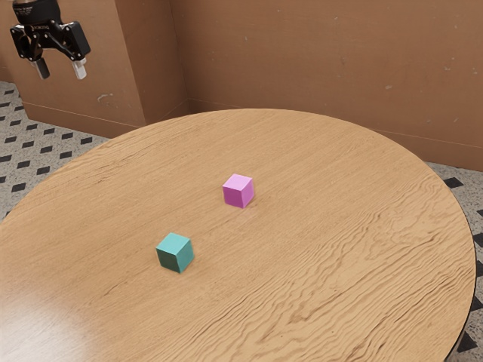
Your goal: Pick up the blue block with one arm, and put the blue block on the pink block with one arm
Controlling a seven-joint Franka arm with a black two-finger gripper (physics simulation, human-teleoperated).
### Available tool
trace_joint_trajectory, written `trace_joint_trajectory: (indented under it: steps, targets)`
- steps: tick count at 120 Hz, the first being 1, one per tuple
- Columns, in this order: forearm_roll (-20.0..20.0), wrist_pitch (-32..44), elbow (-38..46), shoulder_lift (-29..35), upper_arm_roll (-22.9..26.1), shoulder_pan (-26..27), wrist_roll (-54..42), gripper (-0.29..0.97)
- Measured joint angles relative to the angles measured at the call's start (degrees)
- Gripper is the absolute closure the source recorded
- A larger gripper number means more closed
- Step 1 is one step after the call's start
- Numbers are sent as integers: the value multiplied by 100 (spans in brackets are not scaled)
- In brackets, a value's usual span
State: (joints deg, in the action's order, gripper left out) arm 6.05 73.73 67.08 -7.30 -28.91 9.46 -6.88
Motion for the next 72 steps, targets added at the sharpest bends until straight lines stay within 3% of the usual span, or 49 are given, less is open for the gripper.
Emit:
trace_joint_trajectory:
  steps: [18,22,34,55,63,72]
  targets:
    - [11,-1,-13,-4,-5,-3,1,2]
    - [-86,-75,-532,98,28,59,53,2]
    - [-467,-263,-1837,485,90,1098,254,2]
    - [-709,-424,-2046,544,1,2711,536,2]
    - [-742,-453,-1995,534,-112,2927,623,2]
    - [-753,-443,-1713,397,-210,2694,713,2]
